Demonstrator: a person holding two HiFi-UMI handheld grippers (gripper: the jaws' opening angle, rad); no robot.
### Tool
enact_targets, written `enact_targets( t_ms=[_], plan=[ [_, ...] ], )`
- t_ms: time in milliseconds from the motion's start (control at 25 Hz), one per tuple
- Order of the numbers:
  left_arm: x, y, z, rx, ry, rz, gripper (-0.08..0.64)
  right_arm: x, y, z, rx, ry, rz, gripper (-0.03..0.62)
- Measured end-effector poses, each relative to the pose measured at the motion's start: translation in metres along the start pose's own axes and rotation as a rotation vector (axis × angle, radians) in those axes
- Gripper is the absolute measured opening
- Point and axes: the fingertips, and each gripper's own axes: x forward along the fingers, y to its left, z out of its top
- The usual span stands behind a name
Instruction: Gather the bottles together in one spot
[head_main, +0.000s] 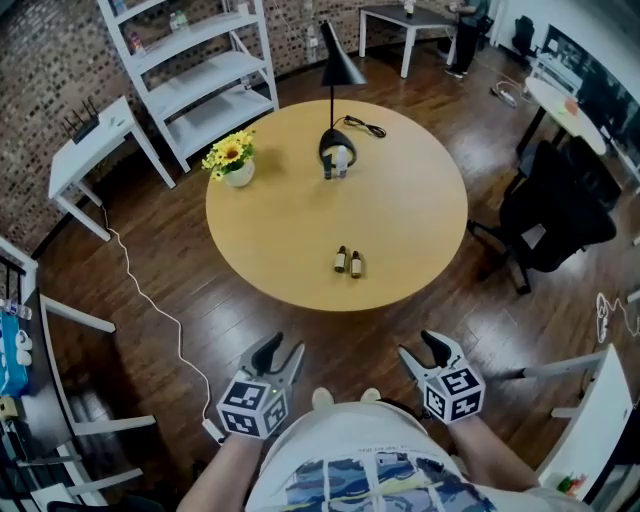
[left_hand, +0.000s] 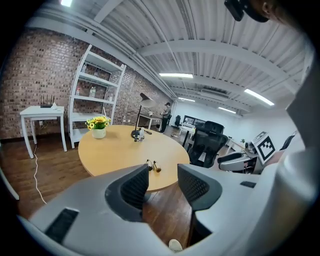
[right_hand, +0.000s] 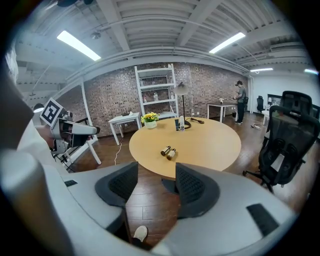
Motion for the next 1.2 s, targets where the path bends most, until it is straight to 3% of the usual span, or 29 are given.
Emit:
enact_targets(
  t_ms=[400, 720, 1080, 1160, 1200],
  plan=[
    [-0.013, 0.056, -0.019, -0.02, 0.041, 0.003, 0.179, 0.099, 0.008, -0.012, -0.027, 0.124, -0.018, 0.262],
    [0.018, 0.086, -0.021, -0.087, 0.079, 0.043, 0.179, 0.23, -0.016, 0.0, -0.024, 0.222, 0.015, 0.262],
    [0.093, 0.09, 0.025, -0.09, 0.139, 0.076, 0.179, 0.336, -0.062, -0.024, -0.002, 0.387, 0.054, 0.261],
    [0.111, 0.09, 0.038, -0.078, 0.143, 0.084, 0.179, 0.341, -0.074, -0.03, -0.008, 0.408, 0.062, 0.236],
    [0.12, 0.09, 0.044, -0.074, 0.145, 0.086, 0.179, 0.341, -0.078, -0.03, -0.005, 0.413, 0.075, 0.194]
  ],
)
